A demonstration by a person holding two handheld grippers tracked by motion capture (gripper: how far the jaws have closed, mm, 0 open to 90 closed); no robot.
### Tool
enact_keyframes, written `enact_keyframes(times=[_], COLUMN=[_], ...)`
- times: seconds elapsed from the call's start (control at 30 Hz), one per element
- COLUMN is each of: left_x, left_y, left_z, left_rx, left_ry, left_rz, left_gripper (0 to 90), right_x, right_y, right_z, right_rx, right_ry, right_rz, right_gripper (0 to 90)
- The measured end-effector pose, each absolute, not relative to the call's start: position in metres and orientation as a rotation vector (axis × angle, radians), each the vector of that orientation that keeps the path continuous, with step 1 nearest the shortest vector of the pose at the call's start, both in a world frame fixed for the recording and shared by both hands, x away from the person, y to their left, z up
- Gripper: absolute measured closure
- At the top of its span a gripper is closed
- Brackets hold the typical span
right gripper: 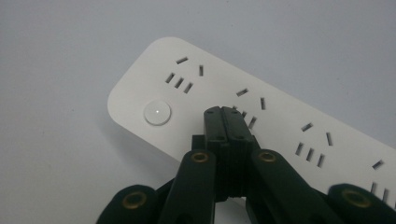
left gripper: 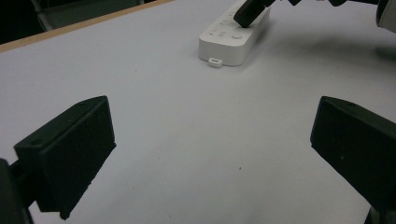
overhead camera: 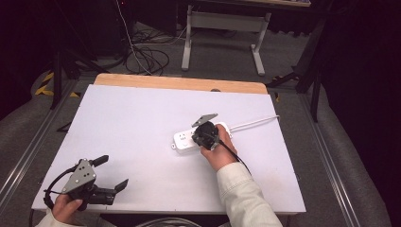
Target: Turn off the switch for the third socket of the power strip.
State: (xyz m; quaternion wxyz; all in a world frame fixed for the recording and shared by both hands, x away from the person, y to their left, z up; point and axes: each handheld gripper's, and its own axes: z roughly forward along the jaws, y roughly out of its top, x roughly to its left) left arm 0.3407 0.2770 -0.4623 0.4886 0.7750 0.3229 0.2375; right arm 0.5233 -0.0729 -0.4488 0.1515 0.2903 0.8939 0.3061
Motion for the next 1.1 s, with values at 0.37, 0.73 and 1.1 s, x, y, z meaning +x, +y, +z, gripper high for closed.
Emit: enact_keyframes(times=[0.37,0.73,1.1], left_x=[0.341,0.342,0.343], left_y=[0.277,0.276,0.277], left_z=[-0.463,-0.463,-0.462], left_rx=[1.881,1.887,1.882], left_ry=[0.788,0.789,0.79], left_rz=[0.577,0.576,0.579], left_gripper=[0.3,0.3,0.3], right_x=[0.519,0.519,0.51], right_y=[-0.077,-0.084,-0.081], right_z=[-0.452,-0.452,-0.433], right_rx=[0.839,0.859,0.79], right_ry=[2.546,2.534,2.499], right_rz=[0.915,0.925,1.032], right_gripper=[90.0,90.0,90.0])
